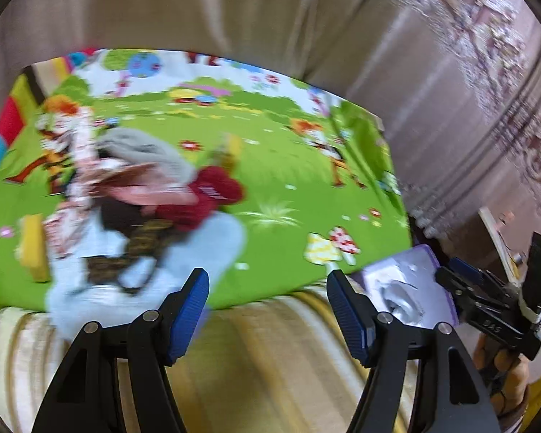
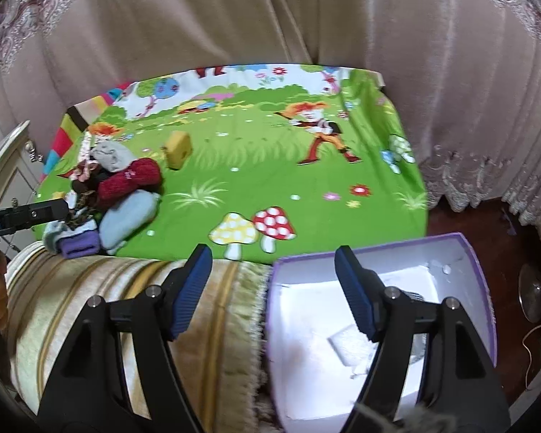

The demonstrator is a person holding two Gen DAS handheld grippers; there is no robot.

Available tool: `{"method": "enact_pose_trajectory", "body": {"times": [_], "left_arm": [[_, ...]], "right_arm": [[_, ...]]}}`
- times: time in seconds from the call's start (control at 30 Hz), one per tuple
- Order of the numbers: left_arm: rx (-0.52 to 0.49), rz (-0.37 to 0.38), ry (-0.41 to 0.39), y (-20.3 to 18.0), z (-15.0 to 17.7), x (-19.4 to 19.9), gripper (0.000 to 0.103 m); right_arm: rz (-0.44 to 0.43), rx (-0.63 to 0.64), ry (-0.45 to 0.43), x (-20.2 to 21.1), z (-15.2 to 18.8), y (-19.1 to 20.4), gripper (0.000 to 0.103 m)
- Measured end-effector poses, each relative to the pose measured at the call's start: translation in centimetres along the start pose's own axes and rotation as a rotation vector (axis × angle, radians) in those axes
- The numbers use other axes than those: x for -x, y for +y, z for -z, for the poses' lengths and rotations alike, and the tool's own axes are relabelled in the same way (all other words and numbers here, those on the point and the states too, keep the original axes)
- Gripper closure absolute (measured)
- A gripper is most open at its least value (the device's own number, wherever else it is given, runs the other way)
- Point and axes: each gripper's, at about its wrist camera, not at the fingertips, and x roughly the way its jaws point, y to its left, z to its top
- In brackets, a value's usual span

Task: Organize soft objects
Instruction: 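Grasp the leopard-print scrunchie with the right gripper while the left grasps the yellow sponge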

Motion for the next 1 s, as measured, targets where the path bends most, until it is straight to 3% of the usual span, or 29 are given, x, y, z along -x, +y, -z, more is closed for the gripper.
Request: {"method": "enact_pose_trajectory", "body": {"times": [0.43, 0.87, 1.0], "left_arm": [[0.155, -0.187, -0.035, 11.8, -1.6, 2.7, 0.034], [0.271, -0.285, 0.030, 18.9, -2.7, -0.2, 0.034], [0.276, -0.321, 0.045, 20.3, -2.4, -1.8, 0.034]], "right_arm": [[-0.116, 0.056, 0.031, -2.8, -2.5, 6.3, 0.028], [-0.266, 0.067, 0.091, -6.2, -4.5, 13.9, 0.027], [-0.350, 0.043, 0.149, -8.2, -4.7, 16.4, 0.027]]}}
